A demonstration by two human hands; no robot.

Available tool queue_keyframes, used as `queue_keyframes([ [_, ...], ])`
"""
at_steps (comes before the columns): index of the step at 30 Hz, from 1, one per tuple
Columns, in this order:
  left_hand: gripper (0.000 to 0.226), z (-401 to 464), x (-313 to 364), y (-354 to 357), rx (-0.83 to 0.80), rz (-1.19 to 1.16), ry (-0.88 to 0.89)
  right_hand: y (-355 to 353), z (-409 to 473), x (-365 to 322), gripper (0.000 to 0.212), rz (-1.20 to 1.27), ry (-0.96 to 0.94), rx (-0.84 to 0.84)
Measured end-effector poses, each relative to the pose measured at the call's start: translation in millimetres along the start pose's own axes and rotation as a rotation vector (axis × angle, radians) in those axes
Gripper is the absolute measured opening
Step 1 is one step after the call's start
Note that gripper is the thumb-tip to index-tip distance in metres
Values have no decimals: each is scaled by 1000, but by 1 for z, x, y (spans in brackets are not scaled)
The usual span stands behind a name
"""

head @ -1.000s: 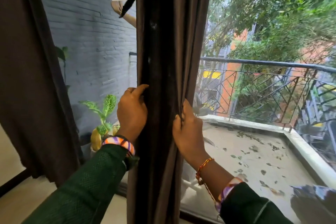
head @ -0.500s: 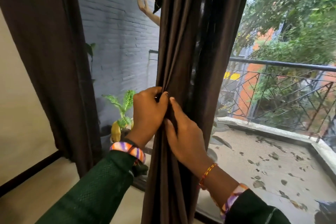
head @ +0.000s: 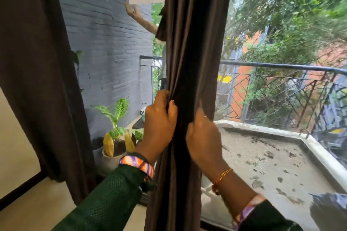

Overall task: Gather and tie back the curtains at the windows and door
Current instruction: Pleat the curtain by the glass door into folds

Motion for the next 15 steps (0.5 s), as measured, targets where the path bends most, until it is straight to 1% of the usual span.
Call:
queue_keyframes([
  [4, 35, -2, 6, 3, -34, -177, -97, 16, -16, -17, 94, 37, -24, -136],
  [6, 36, 0, 6, 2, -52, -221, -155, 22, -21, -17, 105, 80, -31, -147],
  [10, 35, 5, 5, -2, -68, -257, -200, 35, -31, -15, 102, 84, -12, -169],
  [12, 36, 5, 6, -3, -62, -252, -184, 43, -35, -12, 108, 81, -14, -166],
  [15, 36, 4, 7, -5, -50, -203, -135, 49, -42, -6, 105, 104, -24, -170],
])
Point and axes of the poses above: each hand's wrist, its own z-axis towards the middle knuckle, its own y-axis out of the palm, x = y × z, the point moved 2 cm from there along z, towards the middle knuckle
